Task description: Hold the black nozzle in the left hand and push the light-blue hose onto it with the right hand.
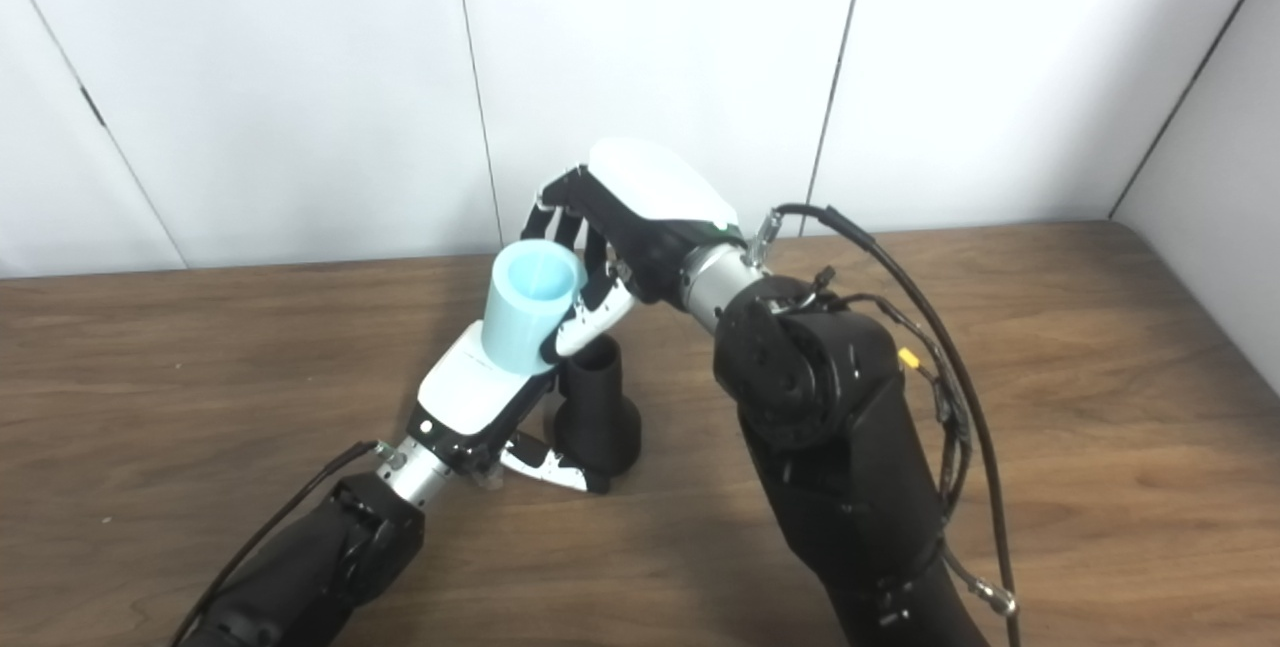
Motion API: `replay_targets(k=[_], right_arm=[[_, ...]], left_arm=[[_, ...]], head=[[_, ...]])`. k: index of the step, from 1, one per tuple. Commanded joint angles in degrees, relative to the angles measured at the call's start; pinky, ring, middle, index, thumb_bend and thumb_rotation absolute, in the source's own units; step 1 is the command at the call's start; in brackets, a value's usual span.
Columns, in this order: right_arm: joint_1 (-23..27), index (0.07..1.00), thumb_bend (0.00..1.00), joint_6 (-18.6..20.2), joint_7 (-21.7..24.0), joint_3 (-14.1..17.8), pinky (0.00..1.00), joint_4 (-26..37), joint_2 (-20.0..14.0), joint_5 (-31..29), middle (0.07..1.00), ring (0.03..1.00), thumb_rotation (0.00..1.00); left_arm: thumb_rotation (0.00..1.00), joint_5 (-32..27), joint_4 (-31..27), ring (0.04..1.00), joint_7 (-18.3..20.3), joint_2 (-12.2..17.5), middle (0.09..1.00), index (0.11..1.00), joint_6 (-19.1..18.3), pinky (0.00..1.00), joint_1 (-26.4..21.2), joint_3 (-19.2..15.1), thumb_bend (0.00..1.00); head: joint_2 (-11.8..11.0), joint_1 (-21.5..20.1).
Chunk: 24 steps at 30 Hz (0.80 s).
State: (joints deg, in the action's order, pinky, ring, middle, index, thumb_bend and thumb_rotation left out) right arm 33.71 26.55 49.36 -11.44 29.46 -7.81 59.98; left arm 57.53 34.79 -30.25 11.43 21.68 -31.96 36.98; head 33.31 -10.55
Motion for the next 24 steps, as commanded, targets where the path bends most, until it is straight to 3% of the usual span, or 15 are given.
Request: replay_targets(k=[1,5,11,15,19,24], right_arm=[[5.07,0.511,0.52,-1.53,-1.71,1.50,0.27,2.36,-2.60,0.36,0.480,0.392,0.00],[7.20,0.502,0.52,-0.60,-0.17,2.30,0.28,1.80,-4.08,-1.47,0.485,0.405,0.00],[11.92,0.469,0.52,-0.16,4.62,3.13,0.33,0.88,-9.22,-3.33,0.494,0.449,0.00],[13.93,0.480,0.52,0.33,8.90,6.15,0.33,1.61,-9.57,-2.83,0.498,0.432,0.00],[15.65,0.484,0.52,0.32,11.23,6.40,0.31,2.10,-11.79,-2.77,0.505,0.422,0.00],[17.52,0.448,0.52,0.34,14.42,6.98,0.36,2.24,-12.63,-2.40,0.517,0.456,0.00]], left_arm=[[0.00,1.00,7.87,0.363,1.78,-3.93,0.422,0.529,-0.91,0.33,17.13,6.65,0.51],[0.00,0.71,7.22,0.349,2.81,-3.83,0.415,0.527,-1.29,0.31,17.06,6.48,0.51],[0.00,0.94,7.88,0.376,2.42,-3.98,0.426,0.528,-1.26,0.33,16.58,6.70,0.52],[0.00,1.27,9.25,0.367,1.15,-4.25,0.423,0.528,-1.20,0.33,16.30,6.84,0.52],[0.00,0.88,8.71,0.380,2.02,-4.04,0.427,0.529,-1.35,0.34,16.37,6.71,0.52],[0.00,1.07,9.31,0.353,1.53,-4.05,0.415,0.526,-1.32,0.31,16.14,6.76,0.51]], head=[[-0.01,-0.07],[0.10,-0.46],[-0.06,-0.71],[-0.06,-0.94],[-0.17,-1.18],[-0.23,-1.50]])
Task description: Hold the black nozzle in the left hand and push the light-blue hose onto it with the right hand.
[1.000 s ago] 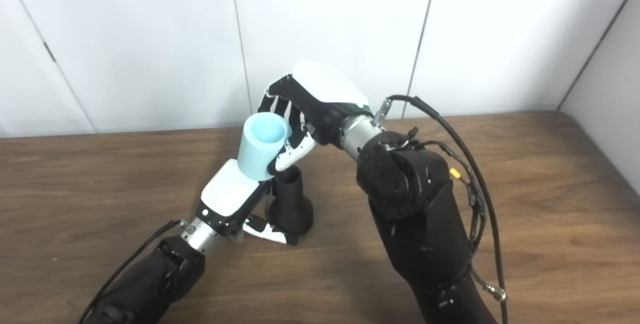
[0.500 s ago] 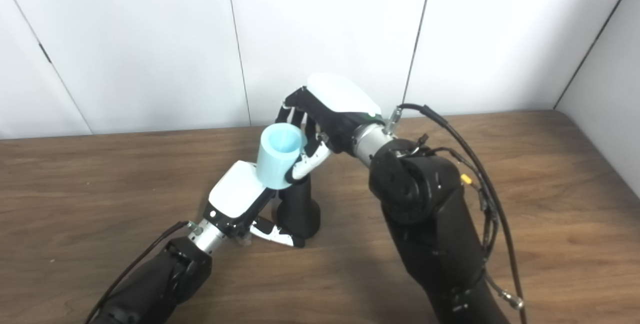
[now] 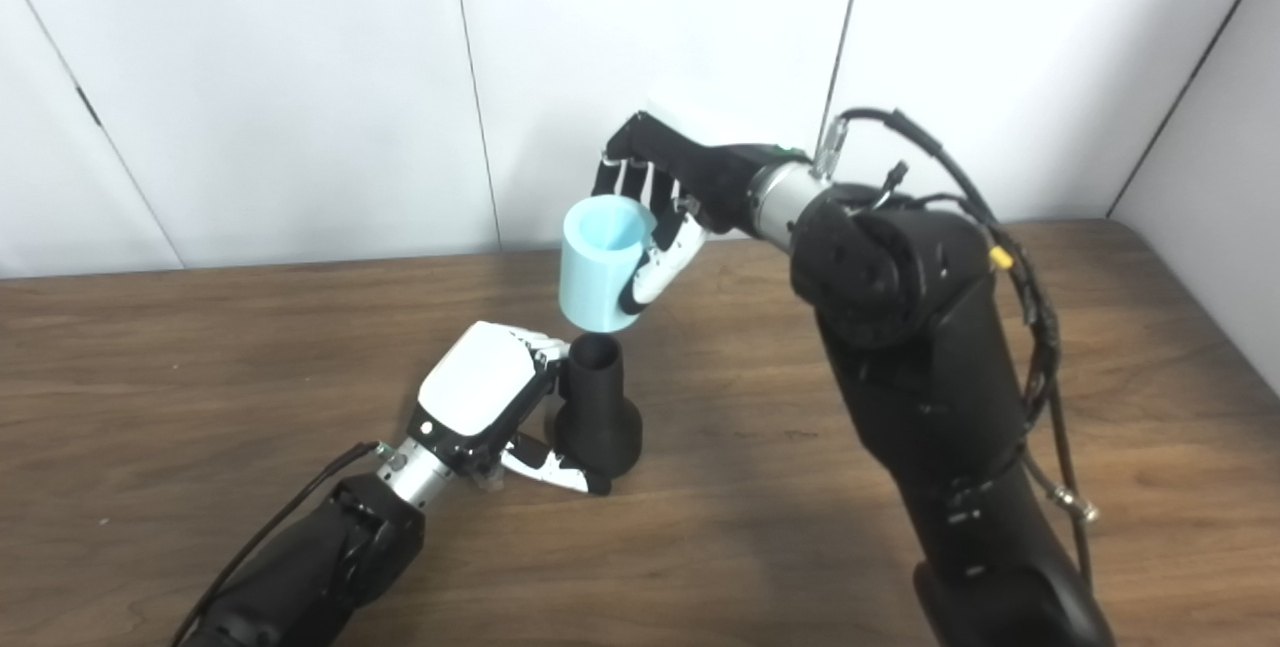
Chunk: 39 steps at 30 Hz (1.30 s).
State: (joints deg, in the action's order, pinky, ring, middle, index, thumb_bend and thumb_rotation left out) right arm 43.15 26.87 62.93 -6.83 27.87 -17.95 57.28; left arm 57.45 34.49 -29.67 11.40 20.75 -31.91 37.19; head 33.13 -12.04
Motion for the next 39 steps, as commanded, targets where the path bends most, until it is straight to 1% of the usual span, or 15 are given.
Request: replay_targets(k=[1,3,6,9,12,15,18,20,27,31,35,36,37,38,39], right_arm=[[8.57,0.450,0.52,0.01,1.78,2.27,0.37,3.82,-2.59,0.79,0.514,0.459,0.00],[9.34,0.452,0.52,0.00,3.30,2.09,0.37,3.78,-2.83,1.51,0.512,0.459,0.00],[9.82,0.464,0.52,-0.01,4.62,1.78,0.35,3.74,-3.06,2.29,0.508,0.445,0.00],[9.13,0.473,0.52,0.00,4.17,1.27,0.34,3.79,-3.33,2.12,0.503,0.439,0.00],[8.28,0.482,0.52,-0.01,3.32,1.22,0.31,3.45,-3.72,0.31,0.503,0.425,0.00],[7.78,0.494,0.52,-0.02,3.81,1.56,0.28,3.19,-3.21,-0.01,0.501,0.410,0.00],[7.31,0.503,0.52,-0.02,3.75,1.25,0.30,2.69,-2.84,0.39,0.497,0.406,0.00],[7.04,0.486,0.52,0.01,4.29,1.54,0.33,2.35,-2.11,1.06,0.502,0.424,0.00],[6.85,0.496,0.52,0.05,6.46,2.81,0.31,2.51,0.45,3.32,0.491,0.409,0.00],[6.91,0.477,0.52,0.04,6.49,2.46,0.32,2.43,0.82,3.57,0.497,0.421,0.00],[6.88,0.474,0.52,0.03,6.68,1.96,0.32,2.36,1.40,4.29,0.493,0.424,0.00],[6.84,0.472,0.52,0.00,6.04,0.90,0.33,2.44,0.70,4.07,0.491,0.430,0.00],[6.75,0.463,0.52,-0.06,5.46,-0.09,0.41,2.51,0.12,3.97,0.485,0.461,0.00],[6.59,0.460,0.52,-0.07,5.06,-0.63,0.46,2.58,-0.15,3.82,0.479,0.480,0.00],[6.26,0.462,0.52,-0.05,4.80,-0.63,0.44,2.59,-0.07,3.28,0.479,0.479,0.00]], left_arm=[[0.00,1.22,9.84,0.344,0.76,-4.06,0.412,0.525,-0.28,0.30,15.97,6.59,0.51],[0.00,1.22,10.12,0.364,0.79,-4.12,0.420,0.527,-0.16,0.32,15.82,6.68,0.52],[0.00,1.16,10.65,0.368,0.90,-4.36,0.424,0.529,-0.31,0.33,15.66,6.74,0.51],[0.00,1.45,11.08,0.340,0.43,-4.54,0.412,0.526,-0.57,0.30,15.54,6.87,0.51],[0.00,1.43,11.02,0.357,0.36,-4.51,0.417,0.527,-0.46,0.31,15.56,6.97,0.51],[0.00,1.33,10.67,0.391,0.78,-4.35,0.435,0.528,-0.44,0.35,15.58,7.06,0.52],[0.00,1.42,10.64,0.378,0.69,-4.44,0.430,0.529,-0.76,0.34,15.60,7.04,0.51],[0.00,1.39,10.56,0.378,1.00,-4.49,0.428,0.530,-1.04,0.34,15.64,7.03,0.51],[0.00,1.02,10.21,0.377,1.64,-4.42,0.424,0.530,-0.74,0.34,15.70,6.99,0.51],[0.00,1.35,9.92,0.374,1.42,-4.41,0.423,0.530,-0.97,0.34,15.79,7.15,0.51],[0.00,0.93,9.77,0.369,1.40,-4.39,0.421,0.529,-0.38,0.33,15.88,7.00,0.51],[0.00,0.91,9.68,0.367,1.53,-4.35,0.420,0.529,-0.35,0.33,15.89,7.02,0.51],[0.00,0.93,9.58,0.369,1.59,-4.31,0.421,0.530,-0.39,0.33,15.93,7.03,0.51],[0.00,0.93,9.48,0.370,1.68,-4.28,0.421,0.530,-0.44,0.33,15.96,7.03,0.51],[0.00,0.96,9.37,0.370,1.76,-4.24,0.421,0.530,-0.52,0.33,16.01,7.05,0.51]], head=[[-0.10,0.02],[-0.15,0.09],[-0.12,0.27],[-0.08,0.29],[0.03,0.30],[0.17,0.38],[0.13,0.65],[0.23,0.64],[0.28,0.95],[0.54,1.04],[0.71,1.14],[0.78,1.26],[0.92,1.31],[0.92,1.31],[1.01,1.29]])
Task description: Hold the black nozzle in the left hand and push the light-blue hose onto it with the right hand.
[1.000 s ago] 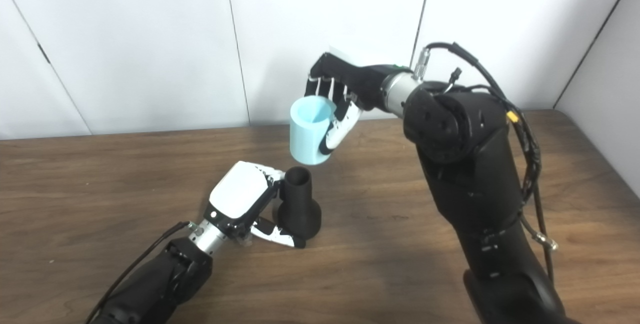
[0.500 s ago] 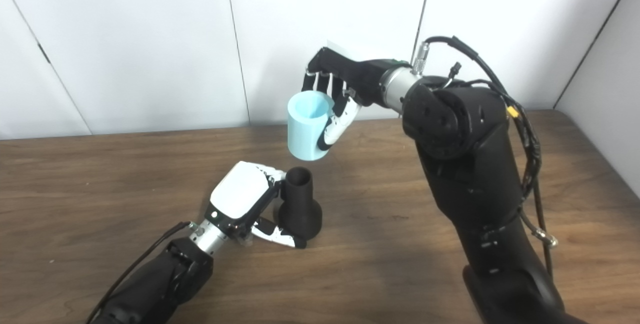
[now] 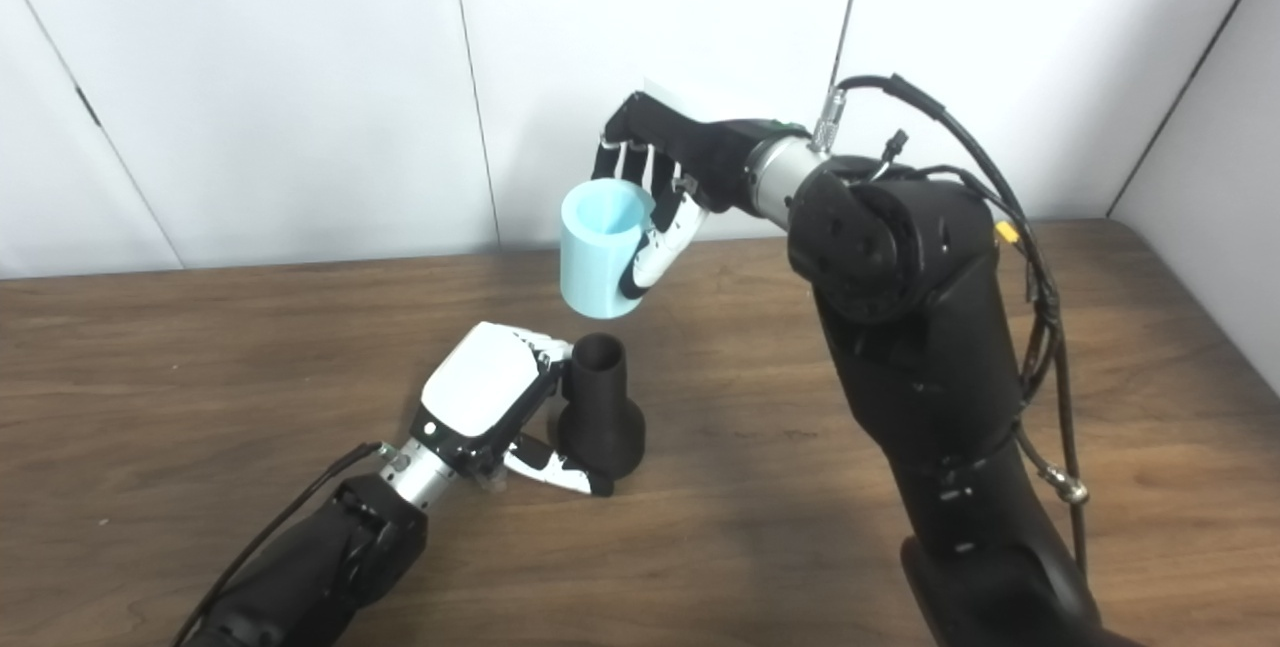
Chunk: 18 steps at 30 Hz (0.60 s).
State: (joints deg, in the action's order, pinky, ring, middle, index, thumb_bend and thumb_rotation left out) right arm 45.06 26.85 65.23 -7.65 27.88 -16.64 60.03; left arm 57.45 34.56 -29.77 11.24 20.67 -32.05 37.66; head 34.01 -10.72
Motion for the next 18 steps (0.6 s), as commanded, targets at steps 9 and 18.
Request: replay_targets(k=[9,18], right_arm=[[2.94,0.483,0.52,0.02,2.26,-0.10,0.30,1.52,-2.06,-3.52,0.497,0.425,0.00],[2.20,0.467,0.52,-0.01,4.92,-1.49,0.33,2.75,-2.52,-0.74,0.497,0.451,0.00]], left_arm=[[0.00,0.48,8.16,0.375,3.16,-3.53,0.423,0.530,-0.49,0.34,16.38,6.38,0.51],[0.00,0.41,6.21,0.365,3.72,-2.94,0.420,0.528,-0.96,0.32,16.99,6.14,0.52]], head=[[0.88,-0.36],[1.25,-0.54]])
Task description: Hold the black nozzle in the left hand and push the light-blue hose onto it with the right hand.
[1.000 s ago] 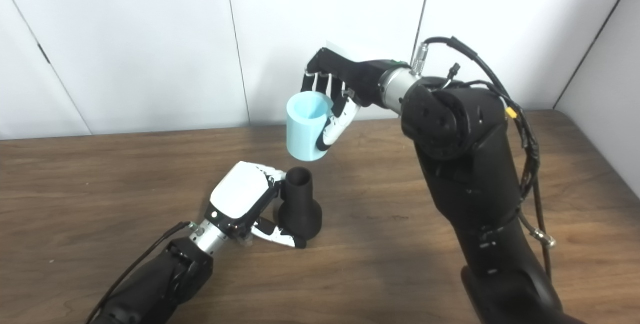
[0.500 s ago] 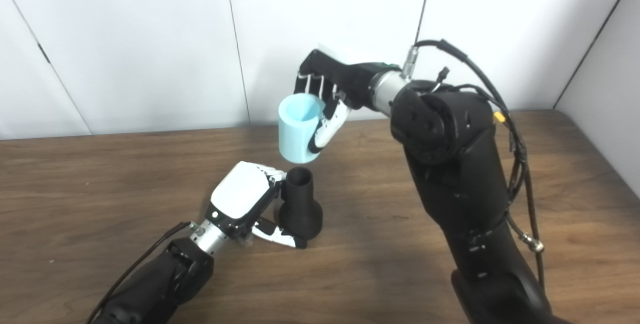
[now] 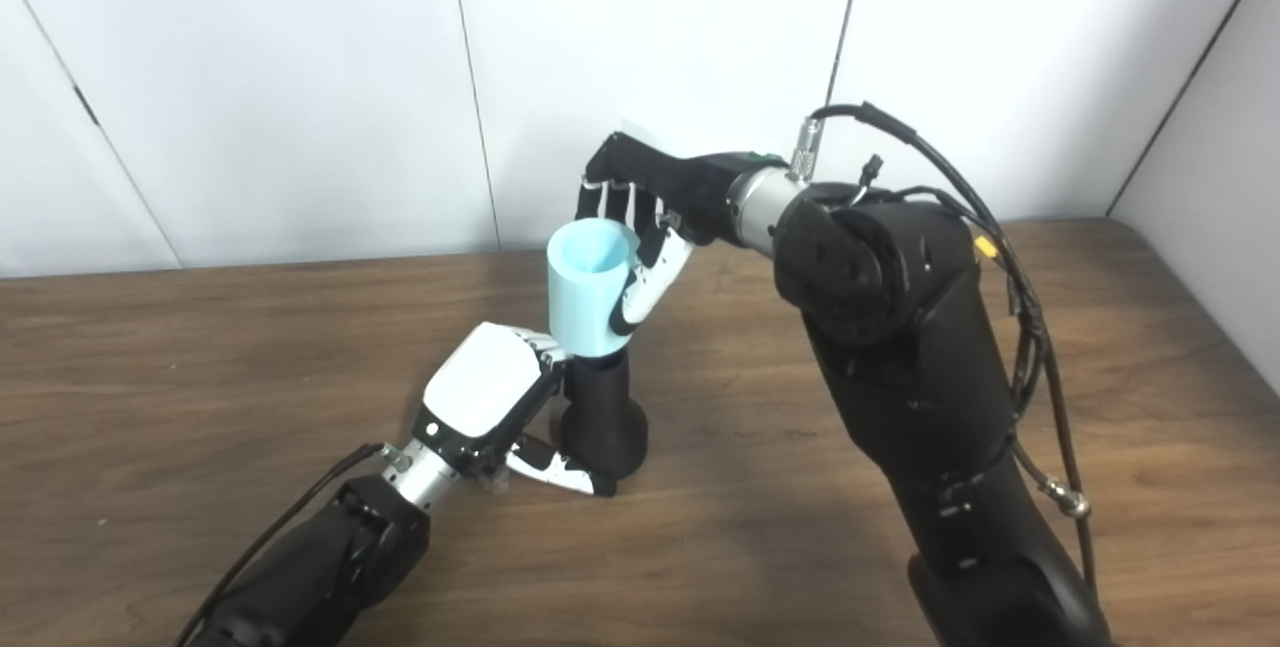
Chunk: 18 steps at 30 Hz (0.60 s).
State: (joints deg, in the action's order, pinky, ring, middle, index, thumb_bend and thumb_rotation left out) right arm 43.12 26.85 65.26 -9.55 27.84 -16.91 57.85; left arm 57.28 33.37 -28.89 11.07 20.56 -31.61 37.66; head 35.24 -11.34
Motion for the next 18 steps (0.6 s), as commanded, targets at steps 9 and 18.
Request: replay_targets(k=[9,18], right_arm=[[3.26,0.495,0.52,-0.01,4.14,0.18,0.34,2.85,-2.93,1.62,0.471,0.438,0.00],[2.53,0.452,0.52,0.02,5.28,0.94,0.41,2.83,-3.29,2.47,0.501,0.478,0.00]], left_arm=[[0.00,0.25,6.11,0.383,3.91,-2.49,0.425,0.528,-1.30,0.34,17.13,5.82,0.52],[0.00,0.09,5.11,0.379,4.72,-1.87,0.425,0.530,-0.89,0.35,17.49,5.58,0.51]], head=[[0.54,0.17],[1.02,-0.14]])
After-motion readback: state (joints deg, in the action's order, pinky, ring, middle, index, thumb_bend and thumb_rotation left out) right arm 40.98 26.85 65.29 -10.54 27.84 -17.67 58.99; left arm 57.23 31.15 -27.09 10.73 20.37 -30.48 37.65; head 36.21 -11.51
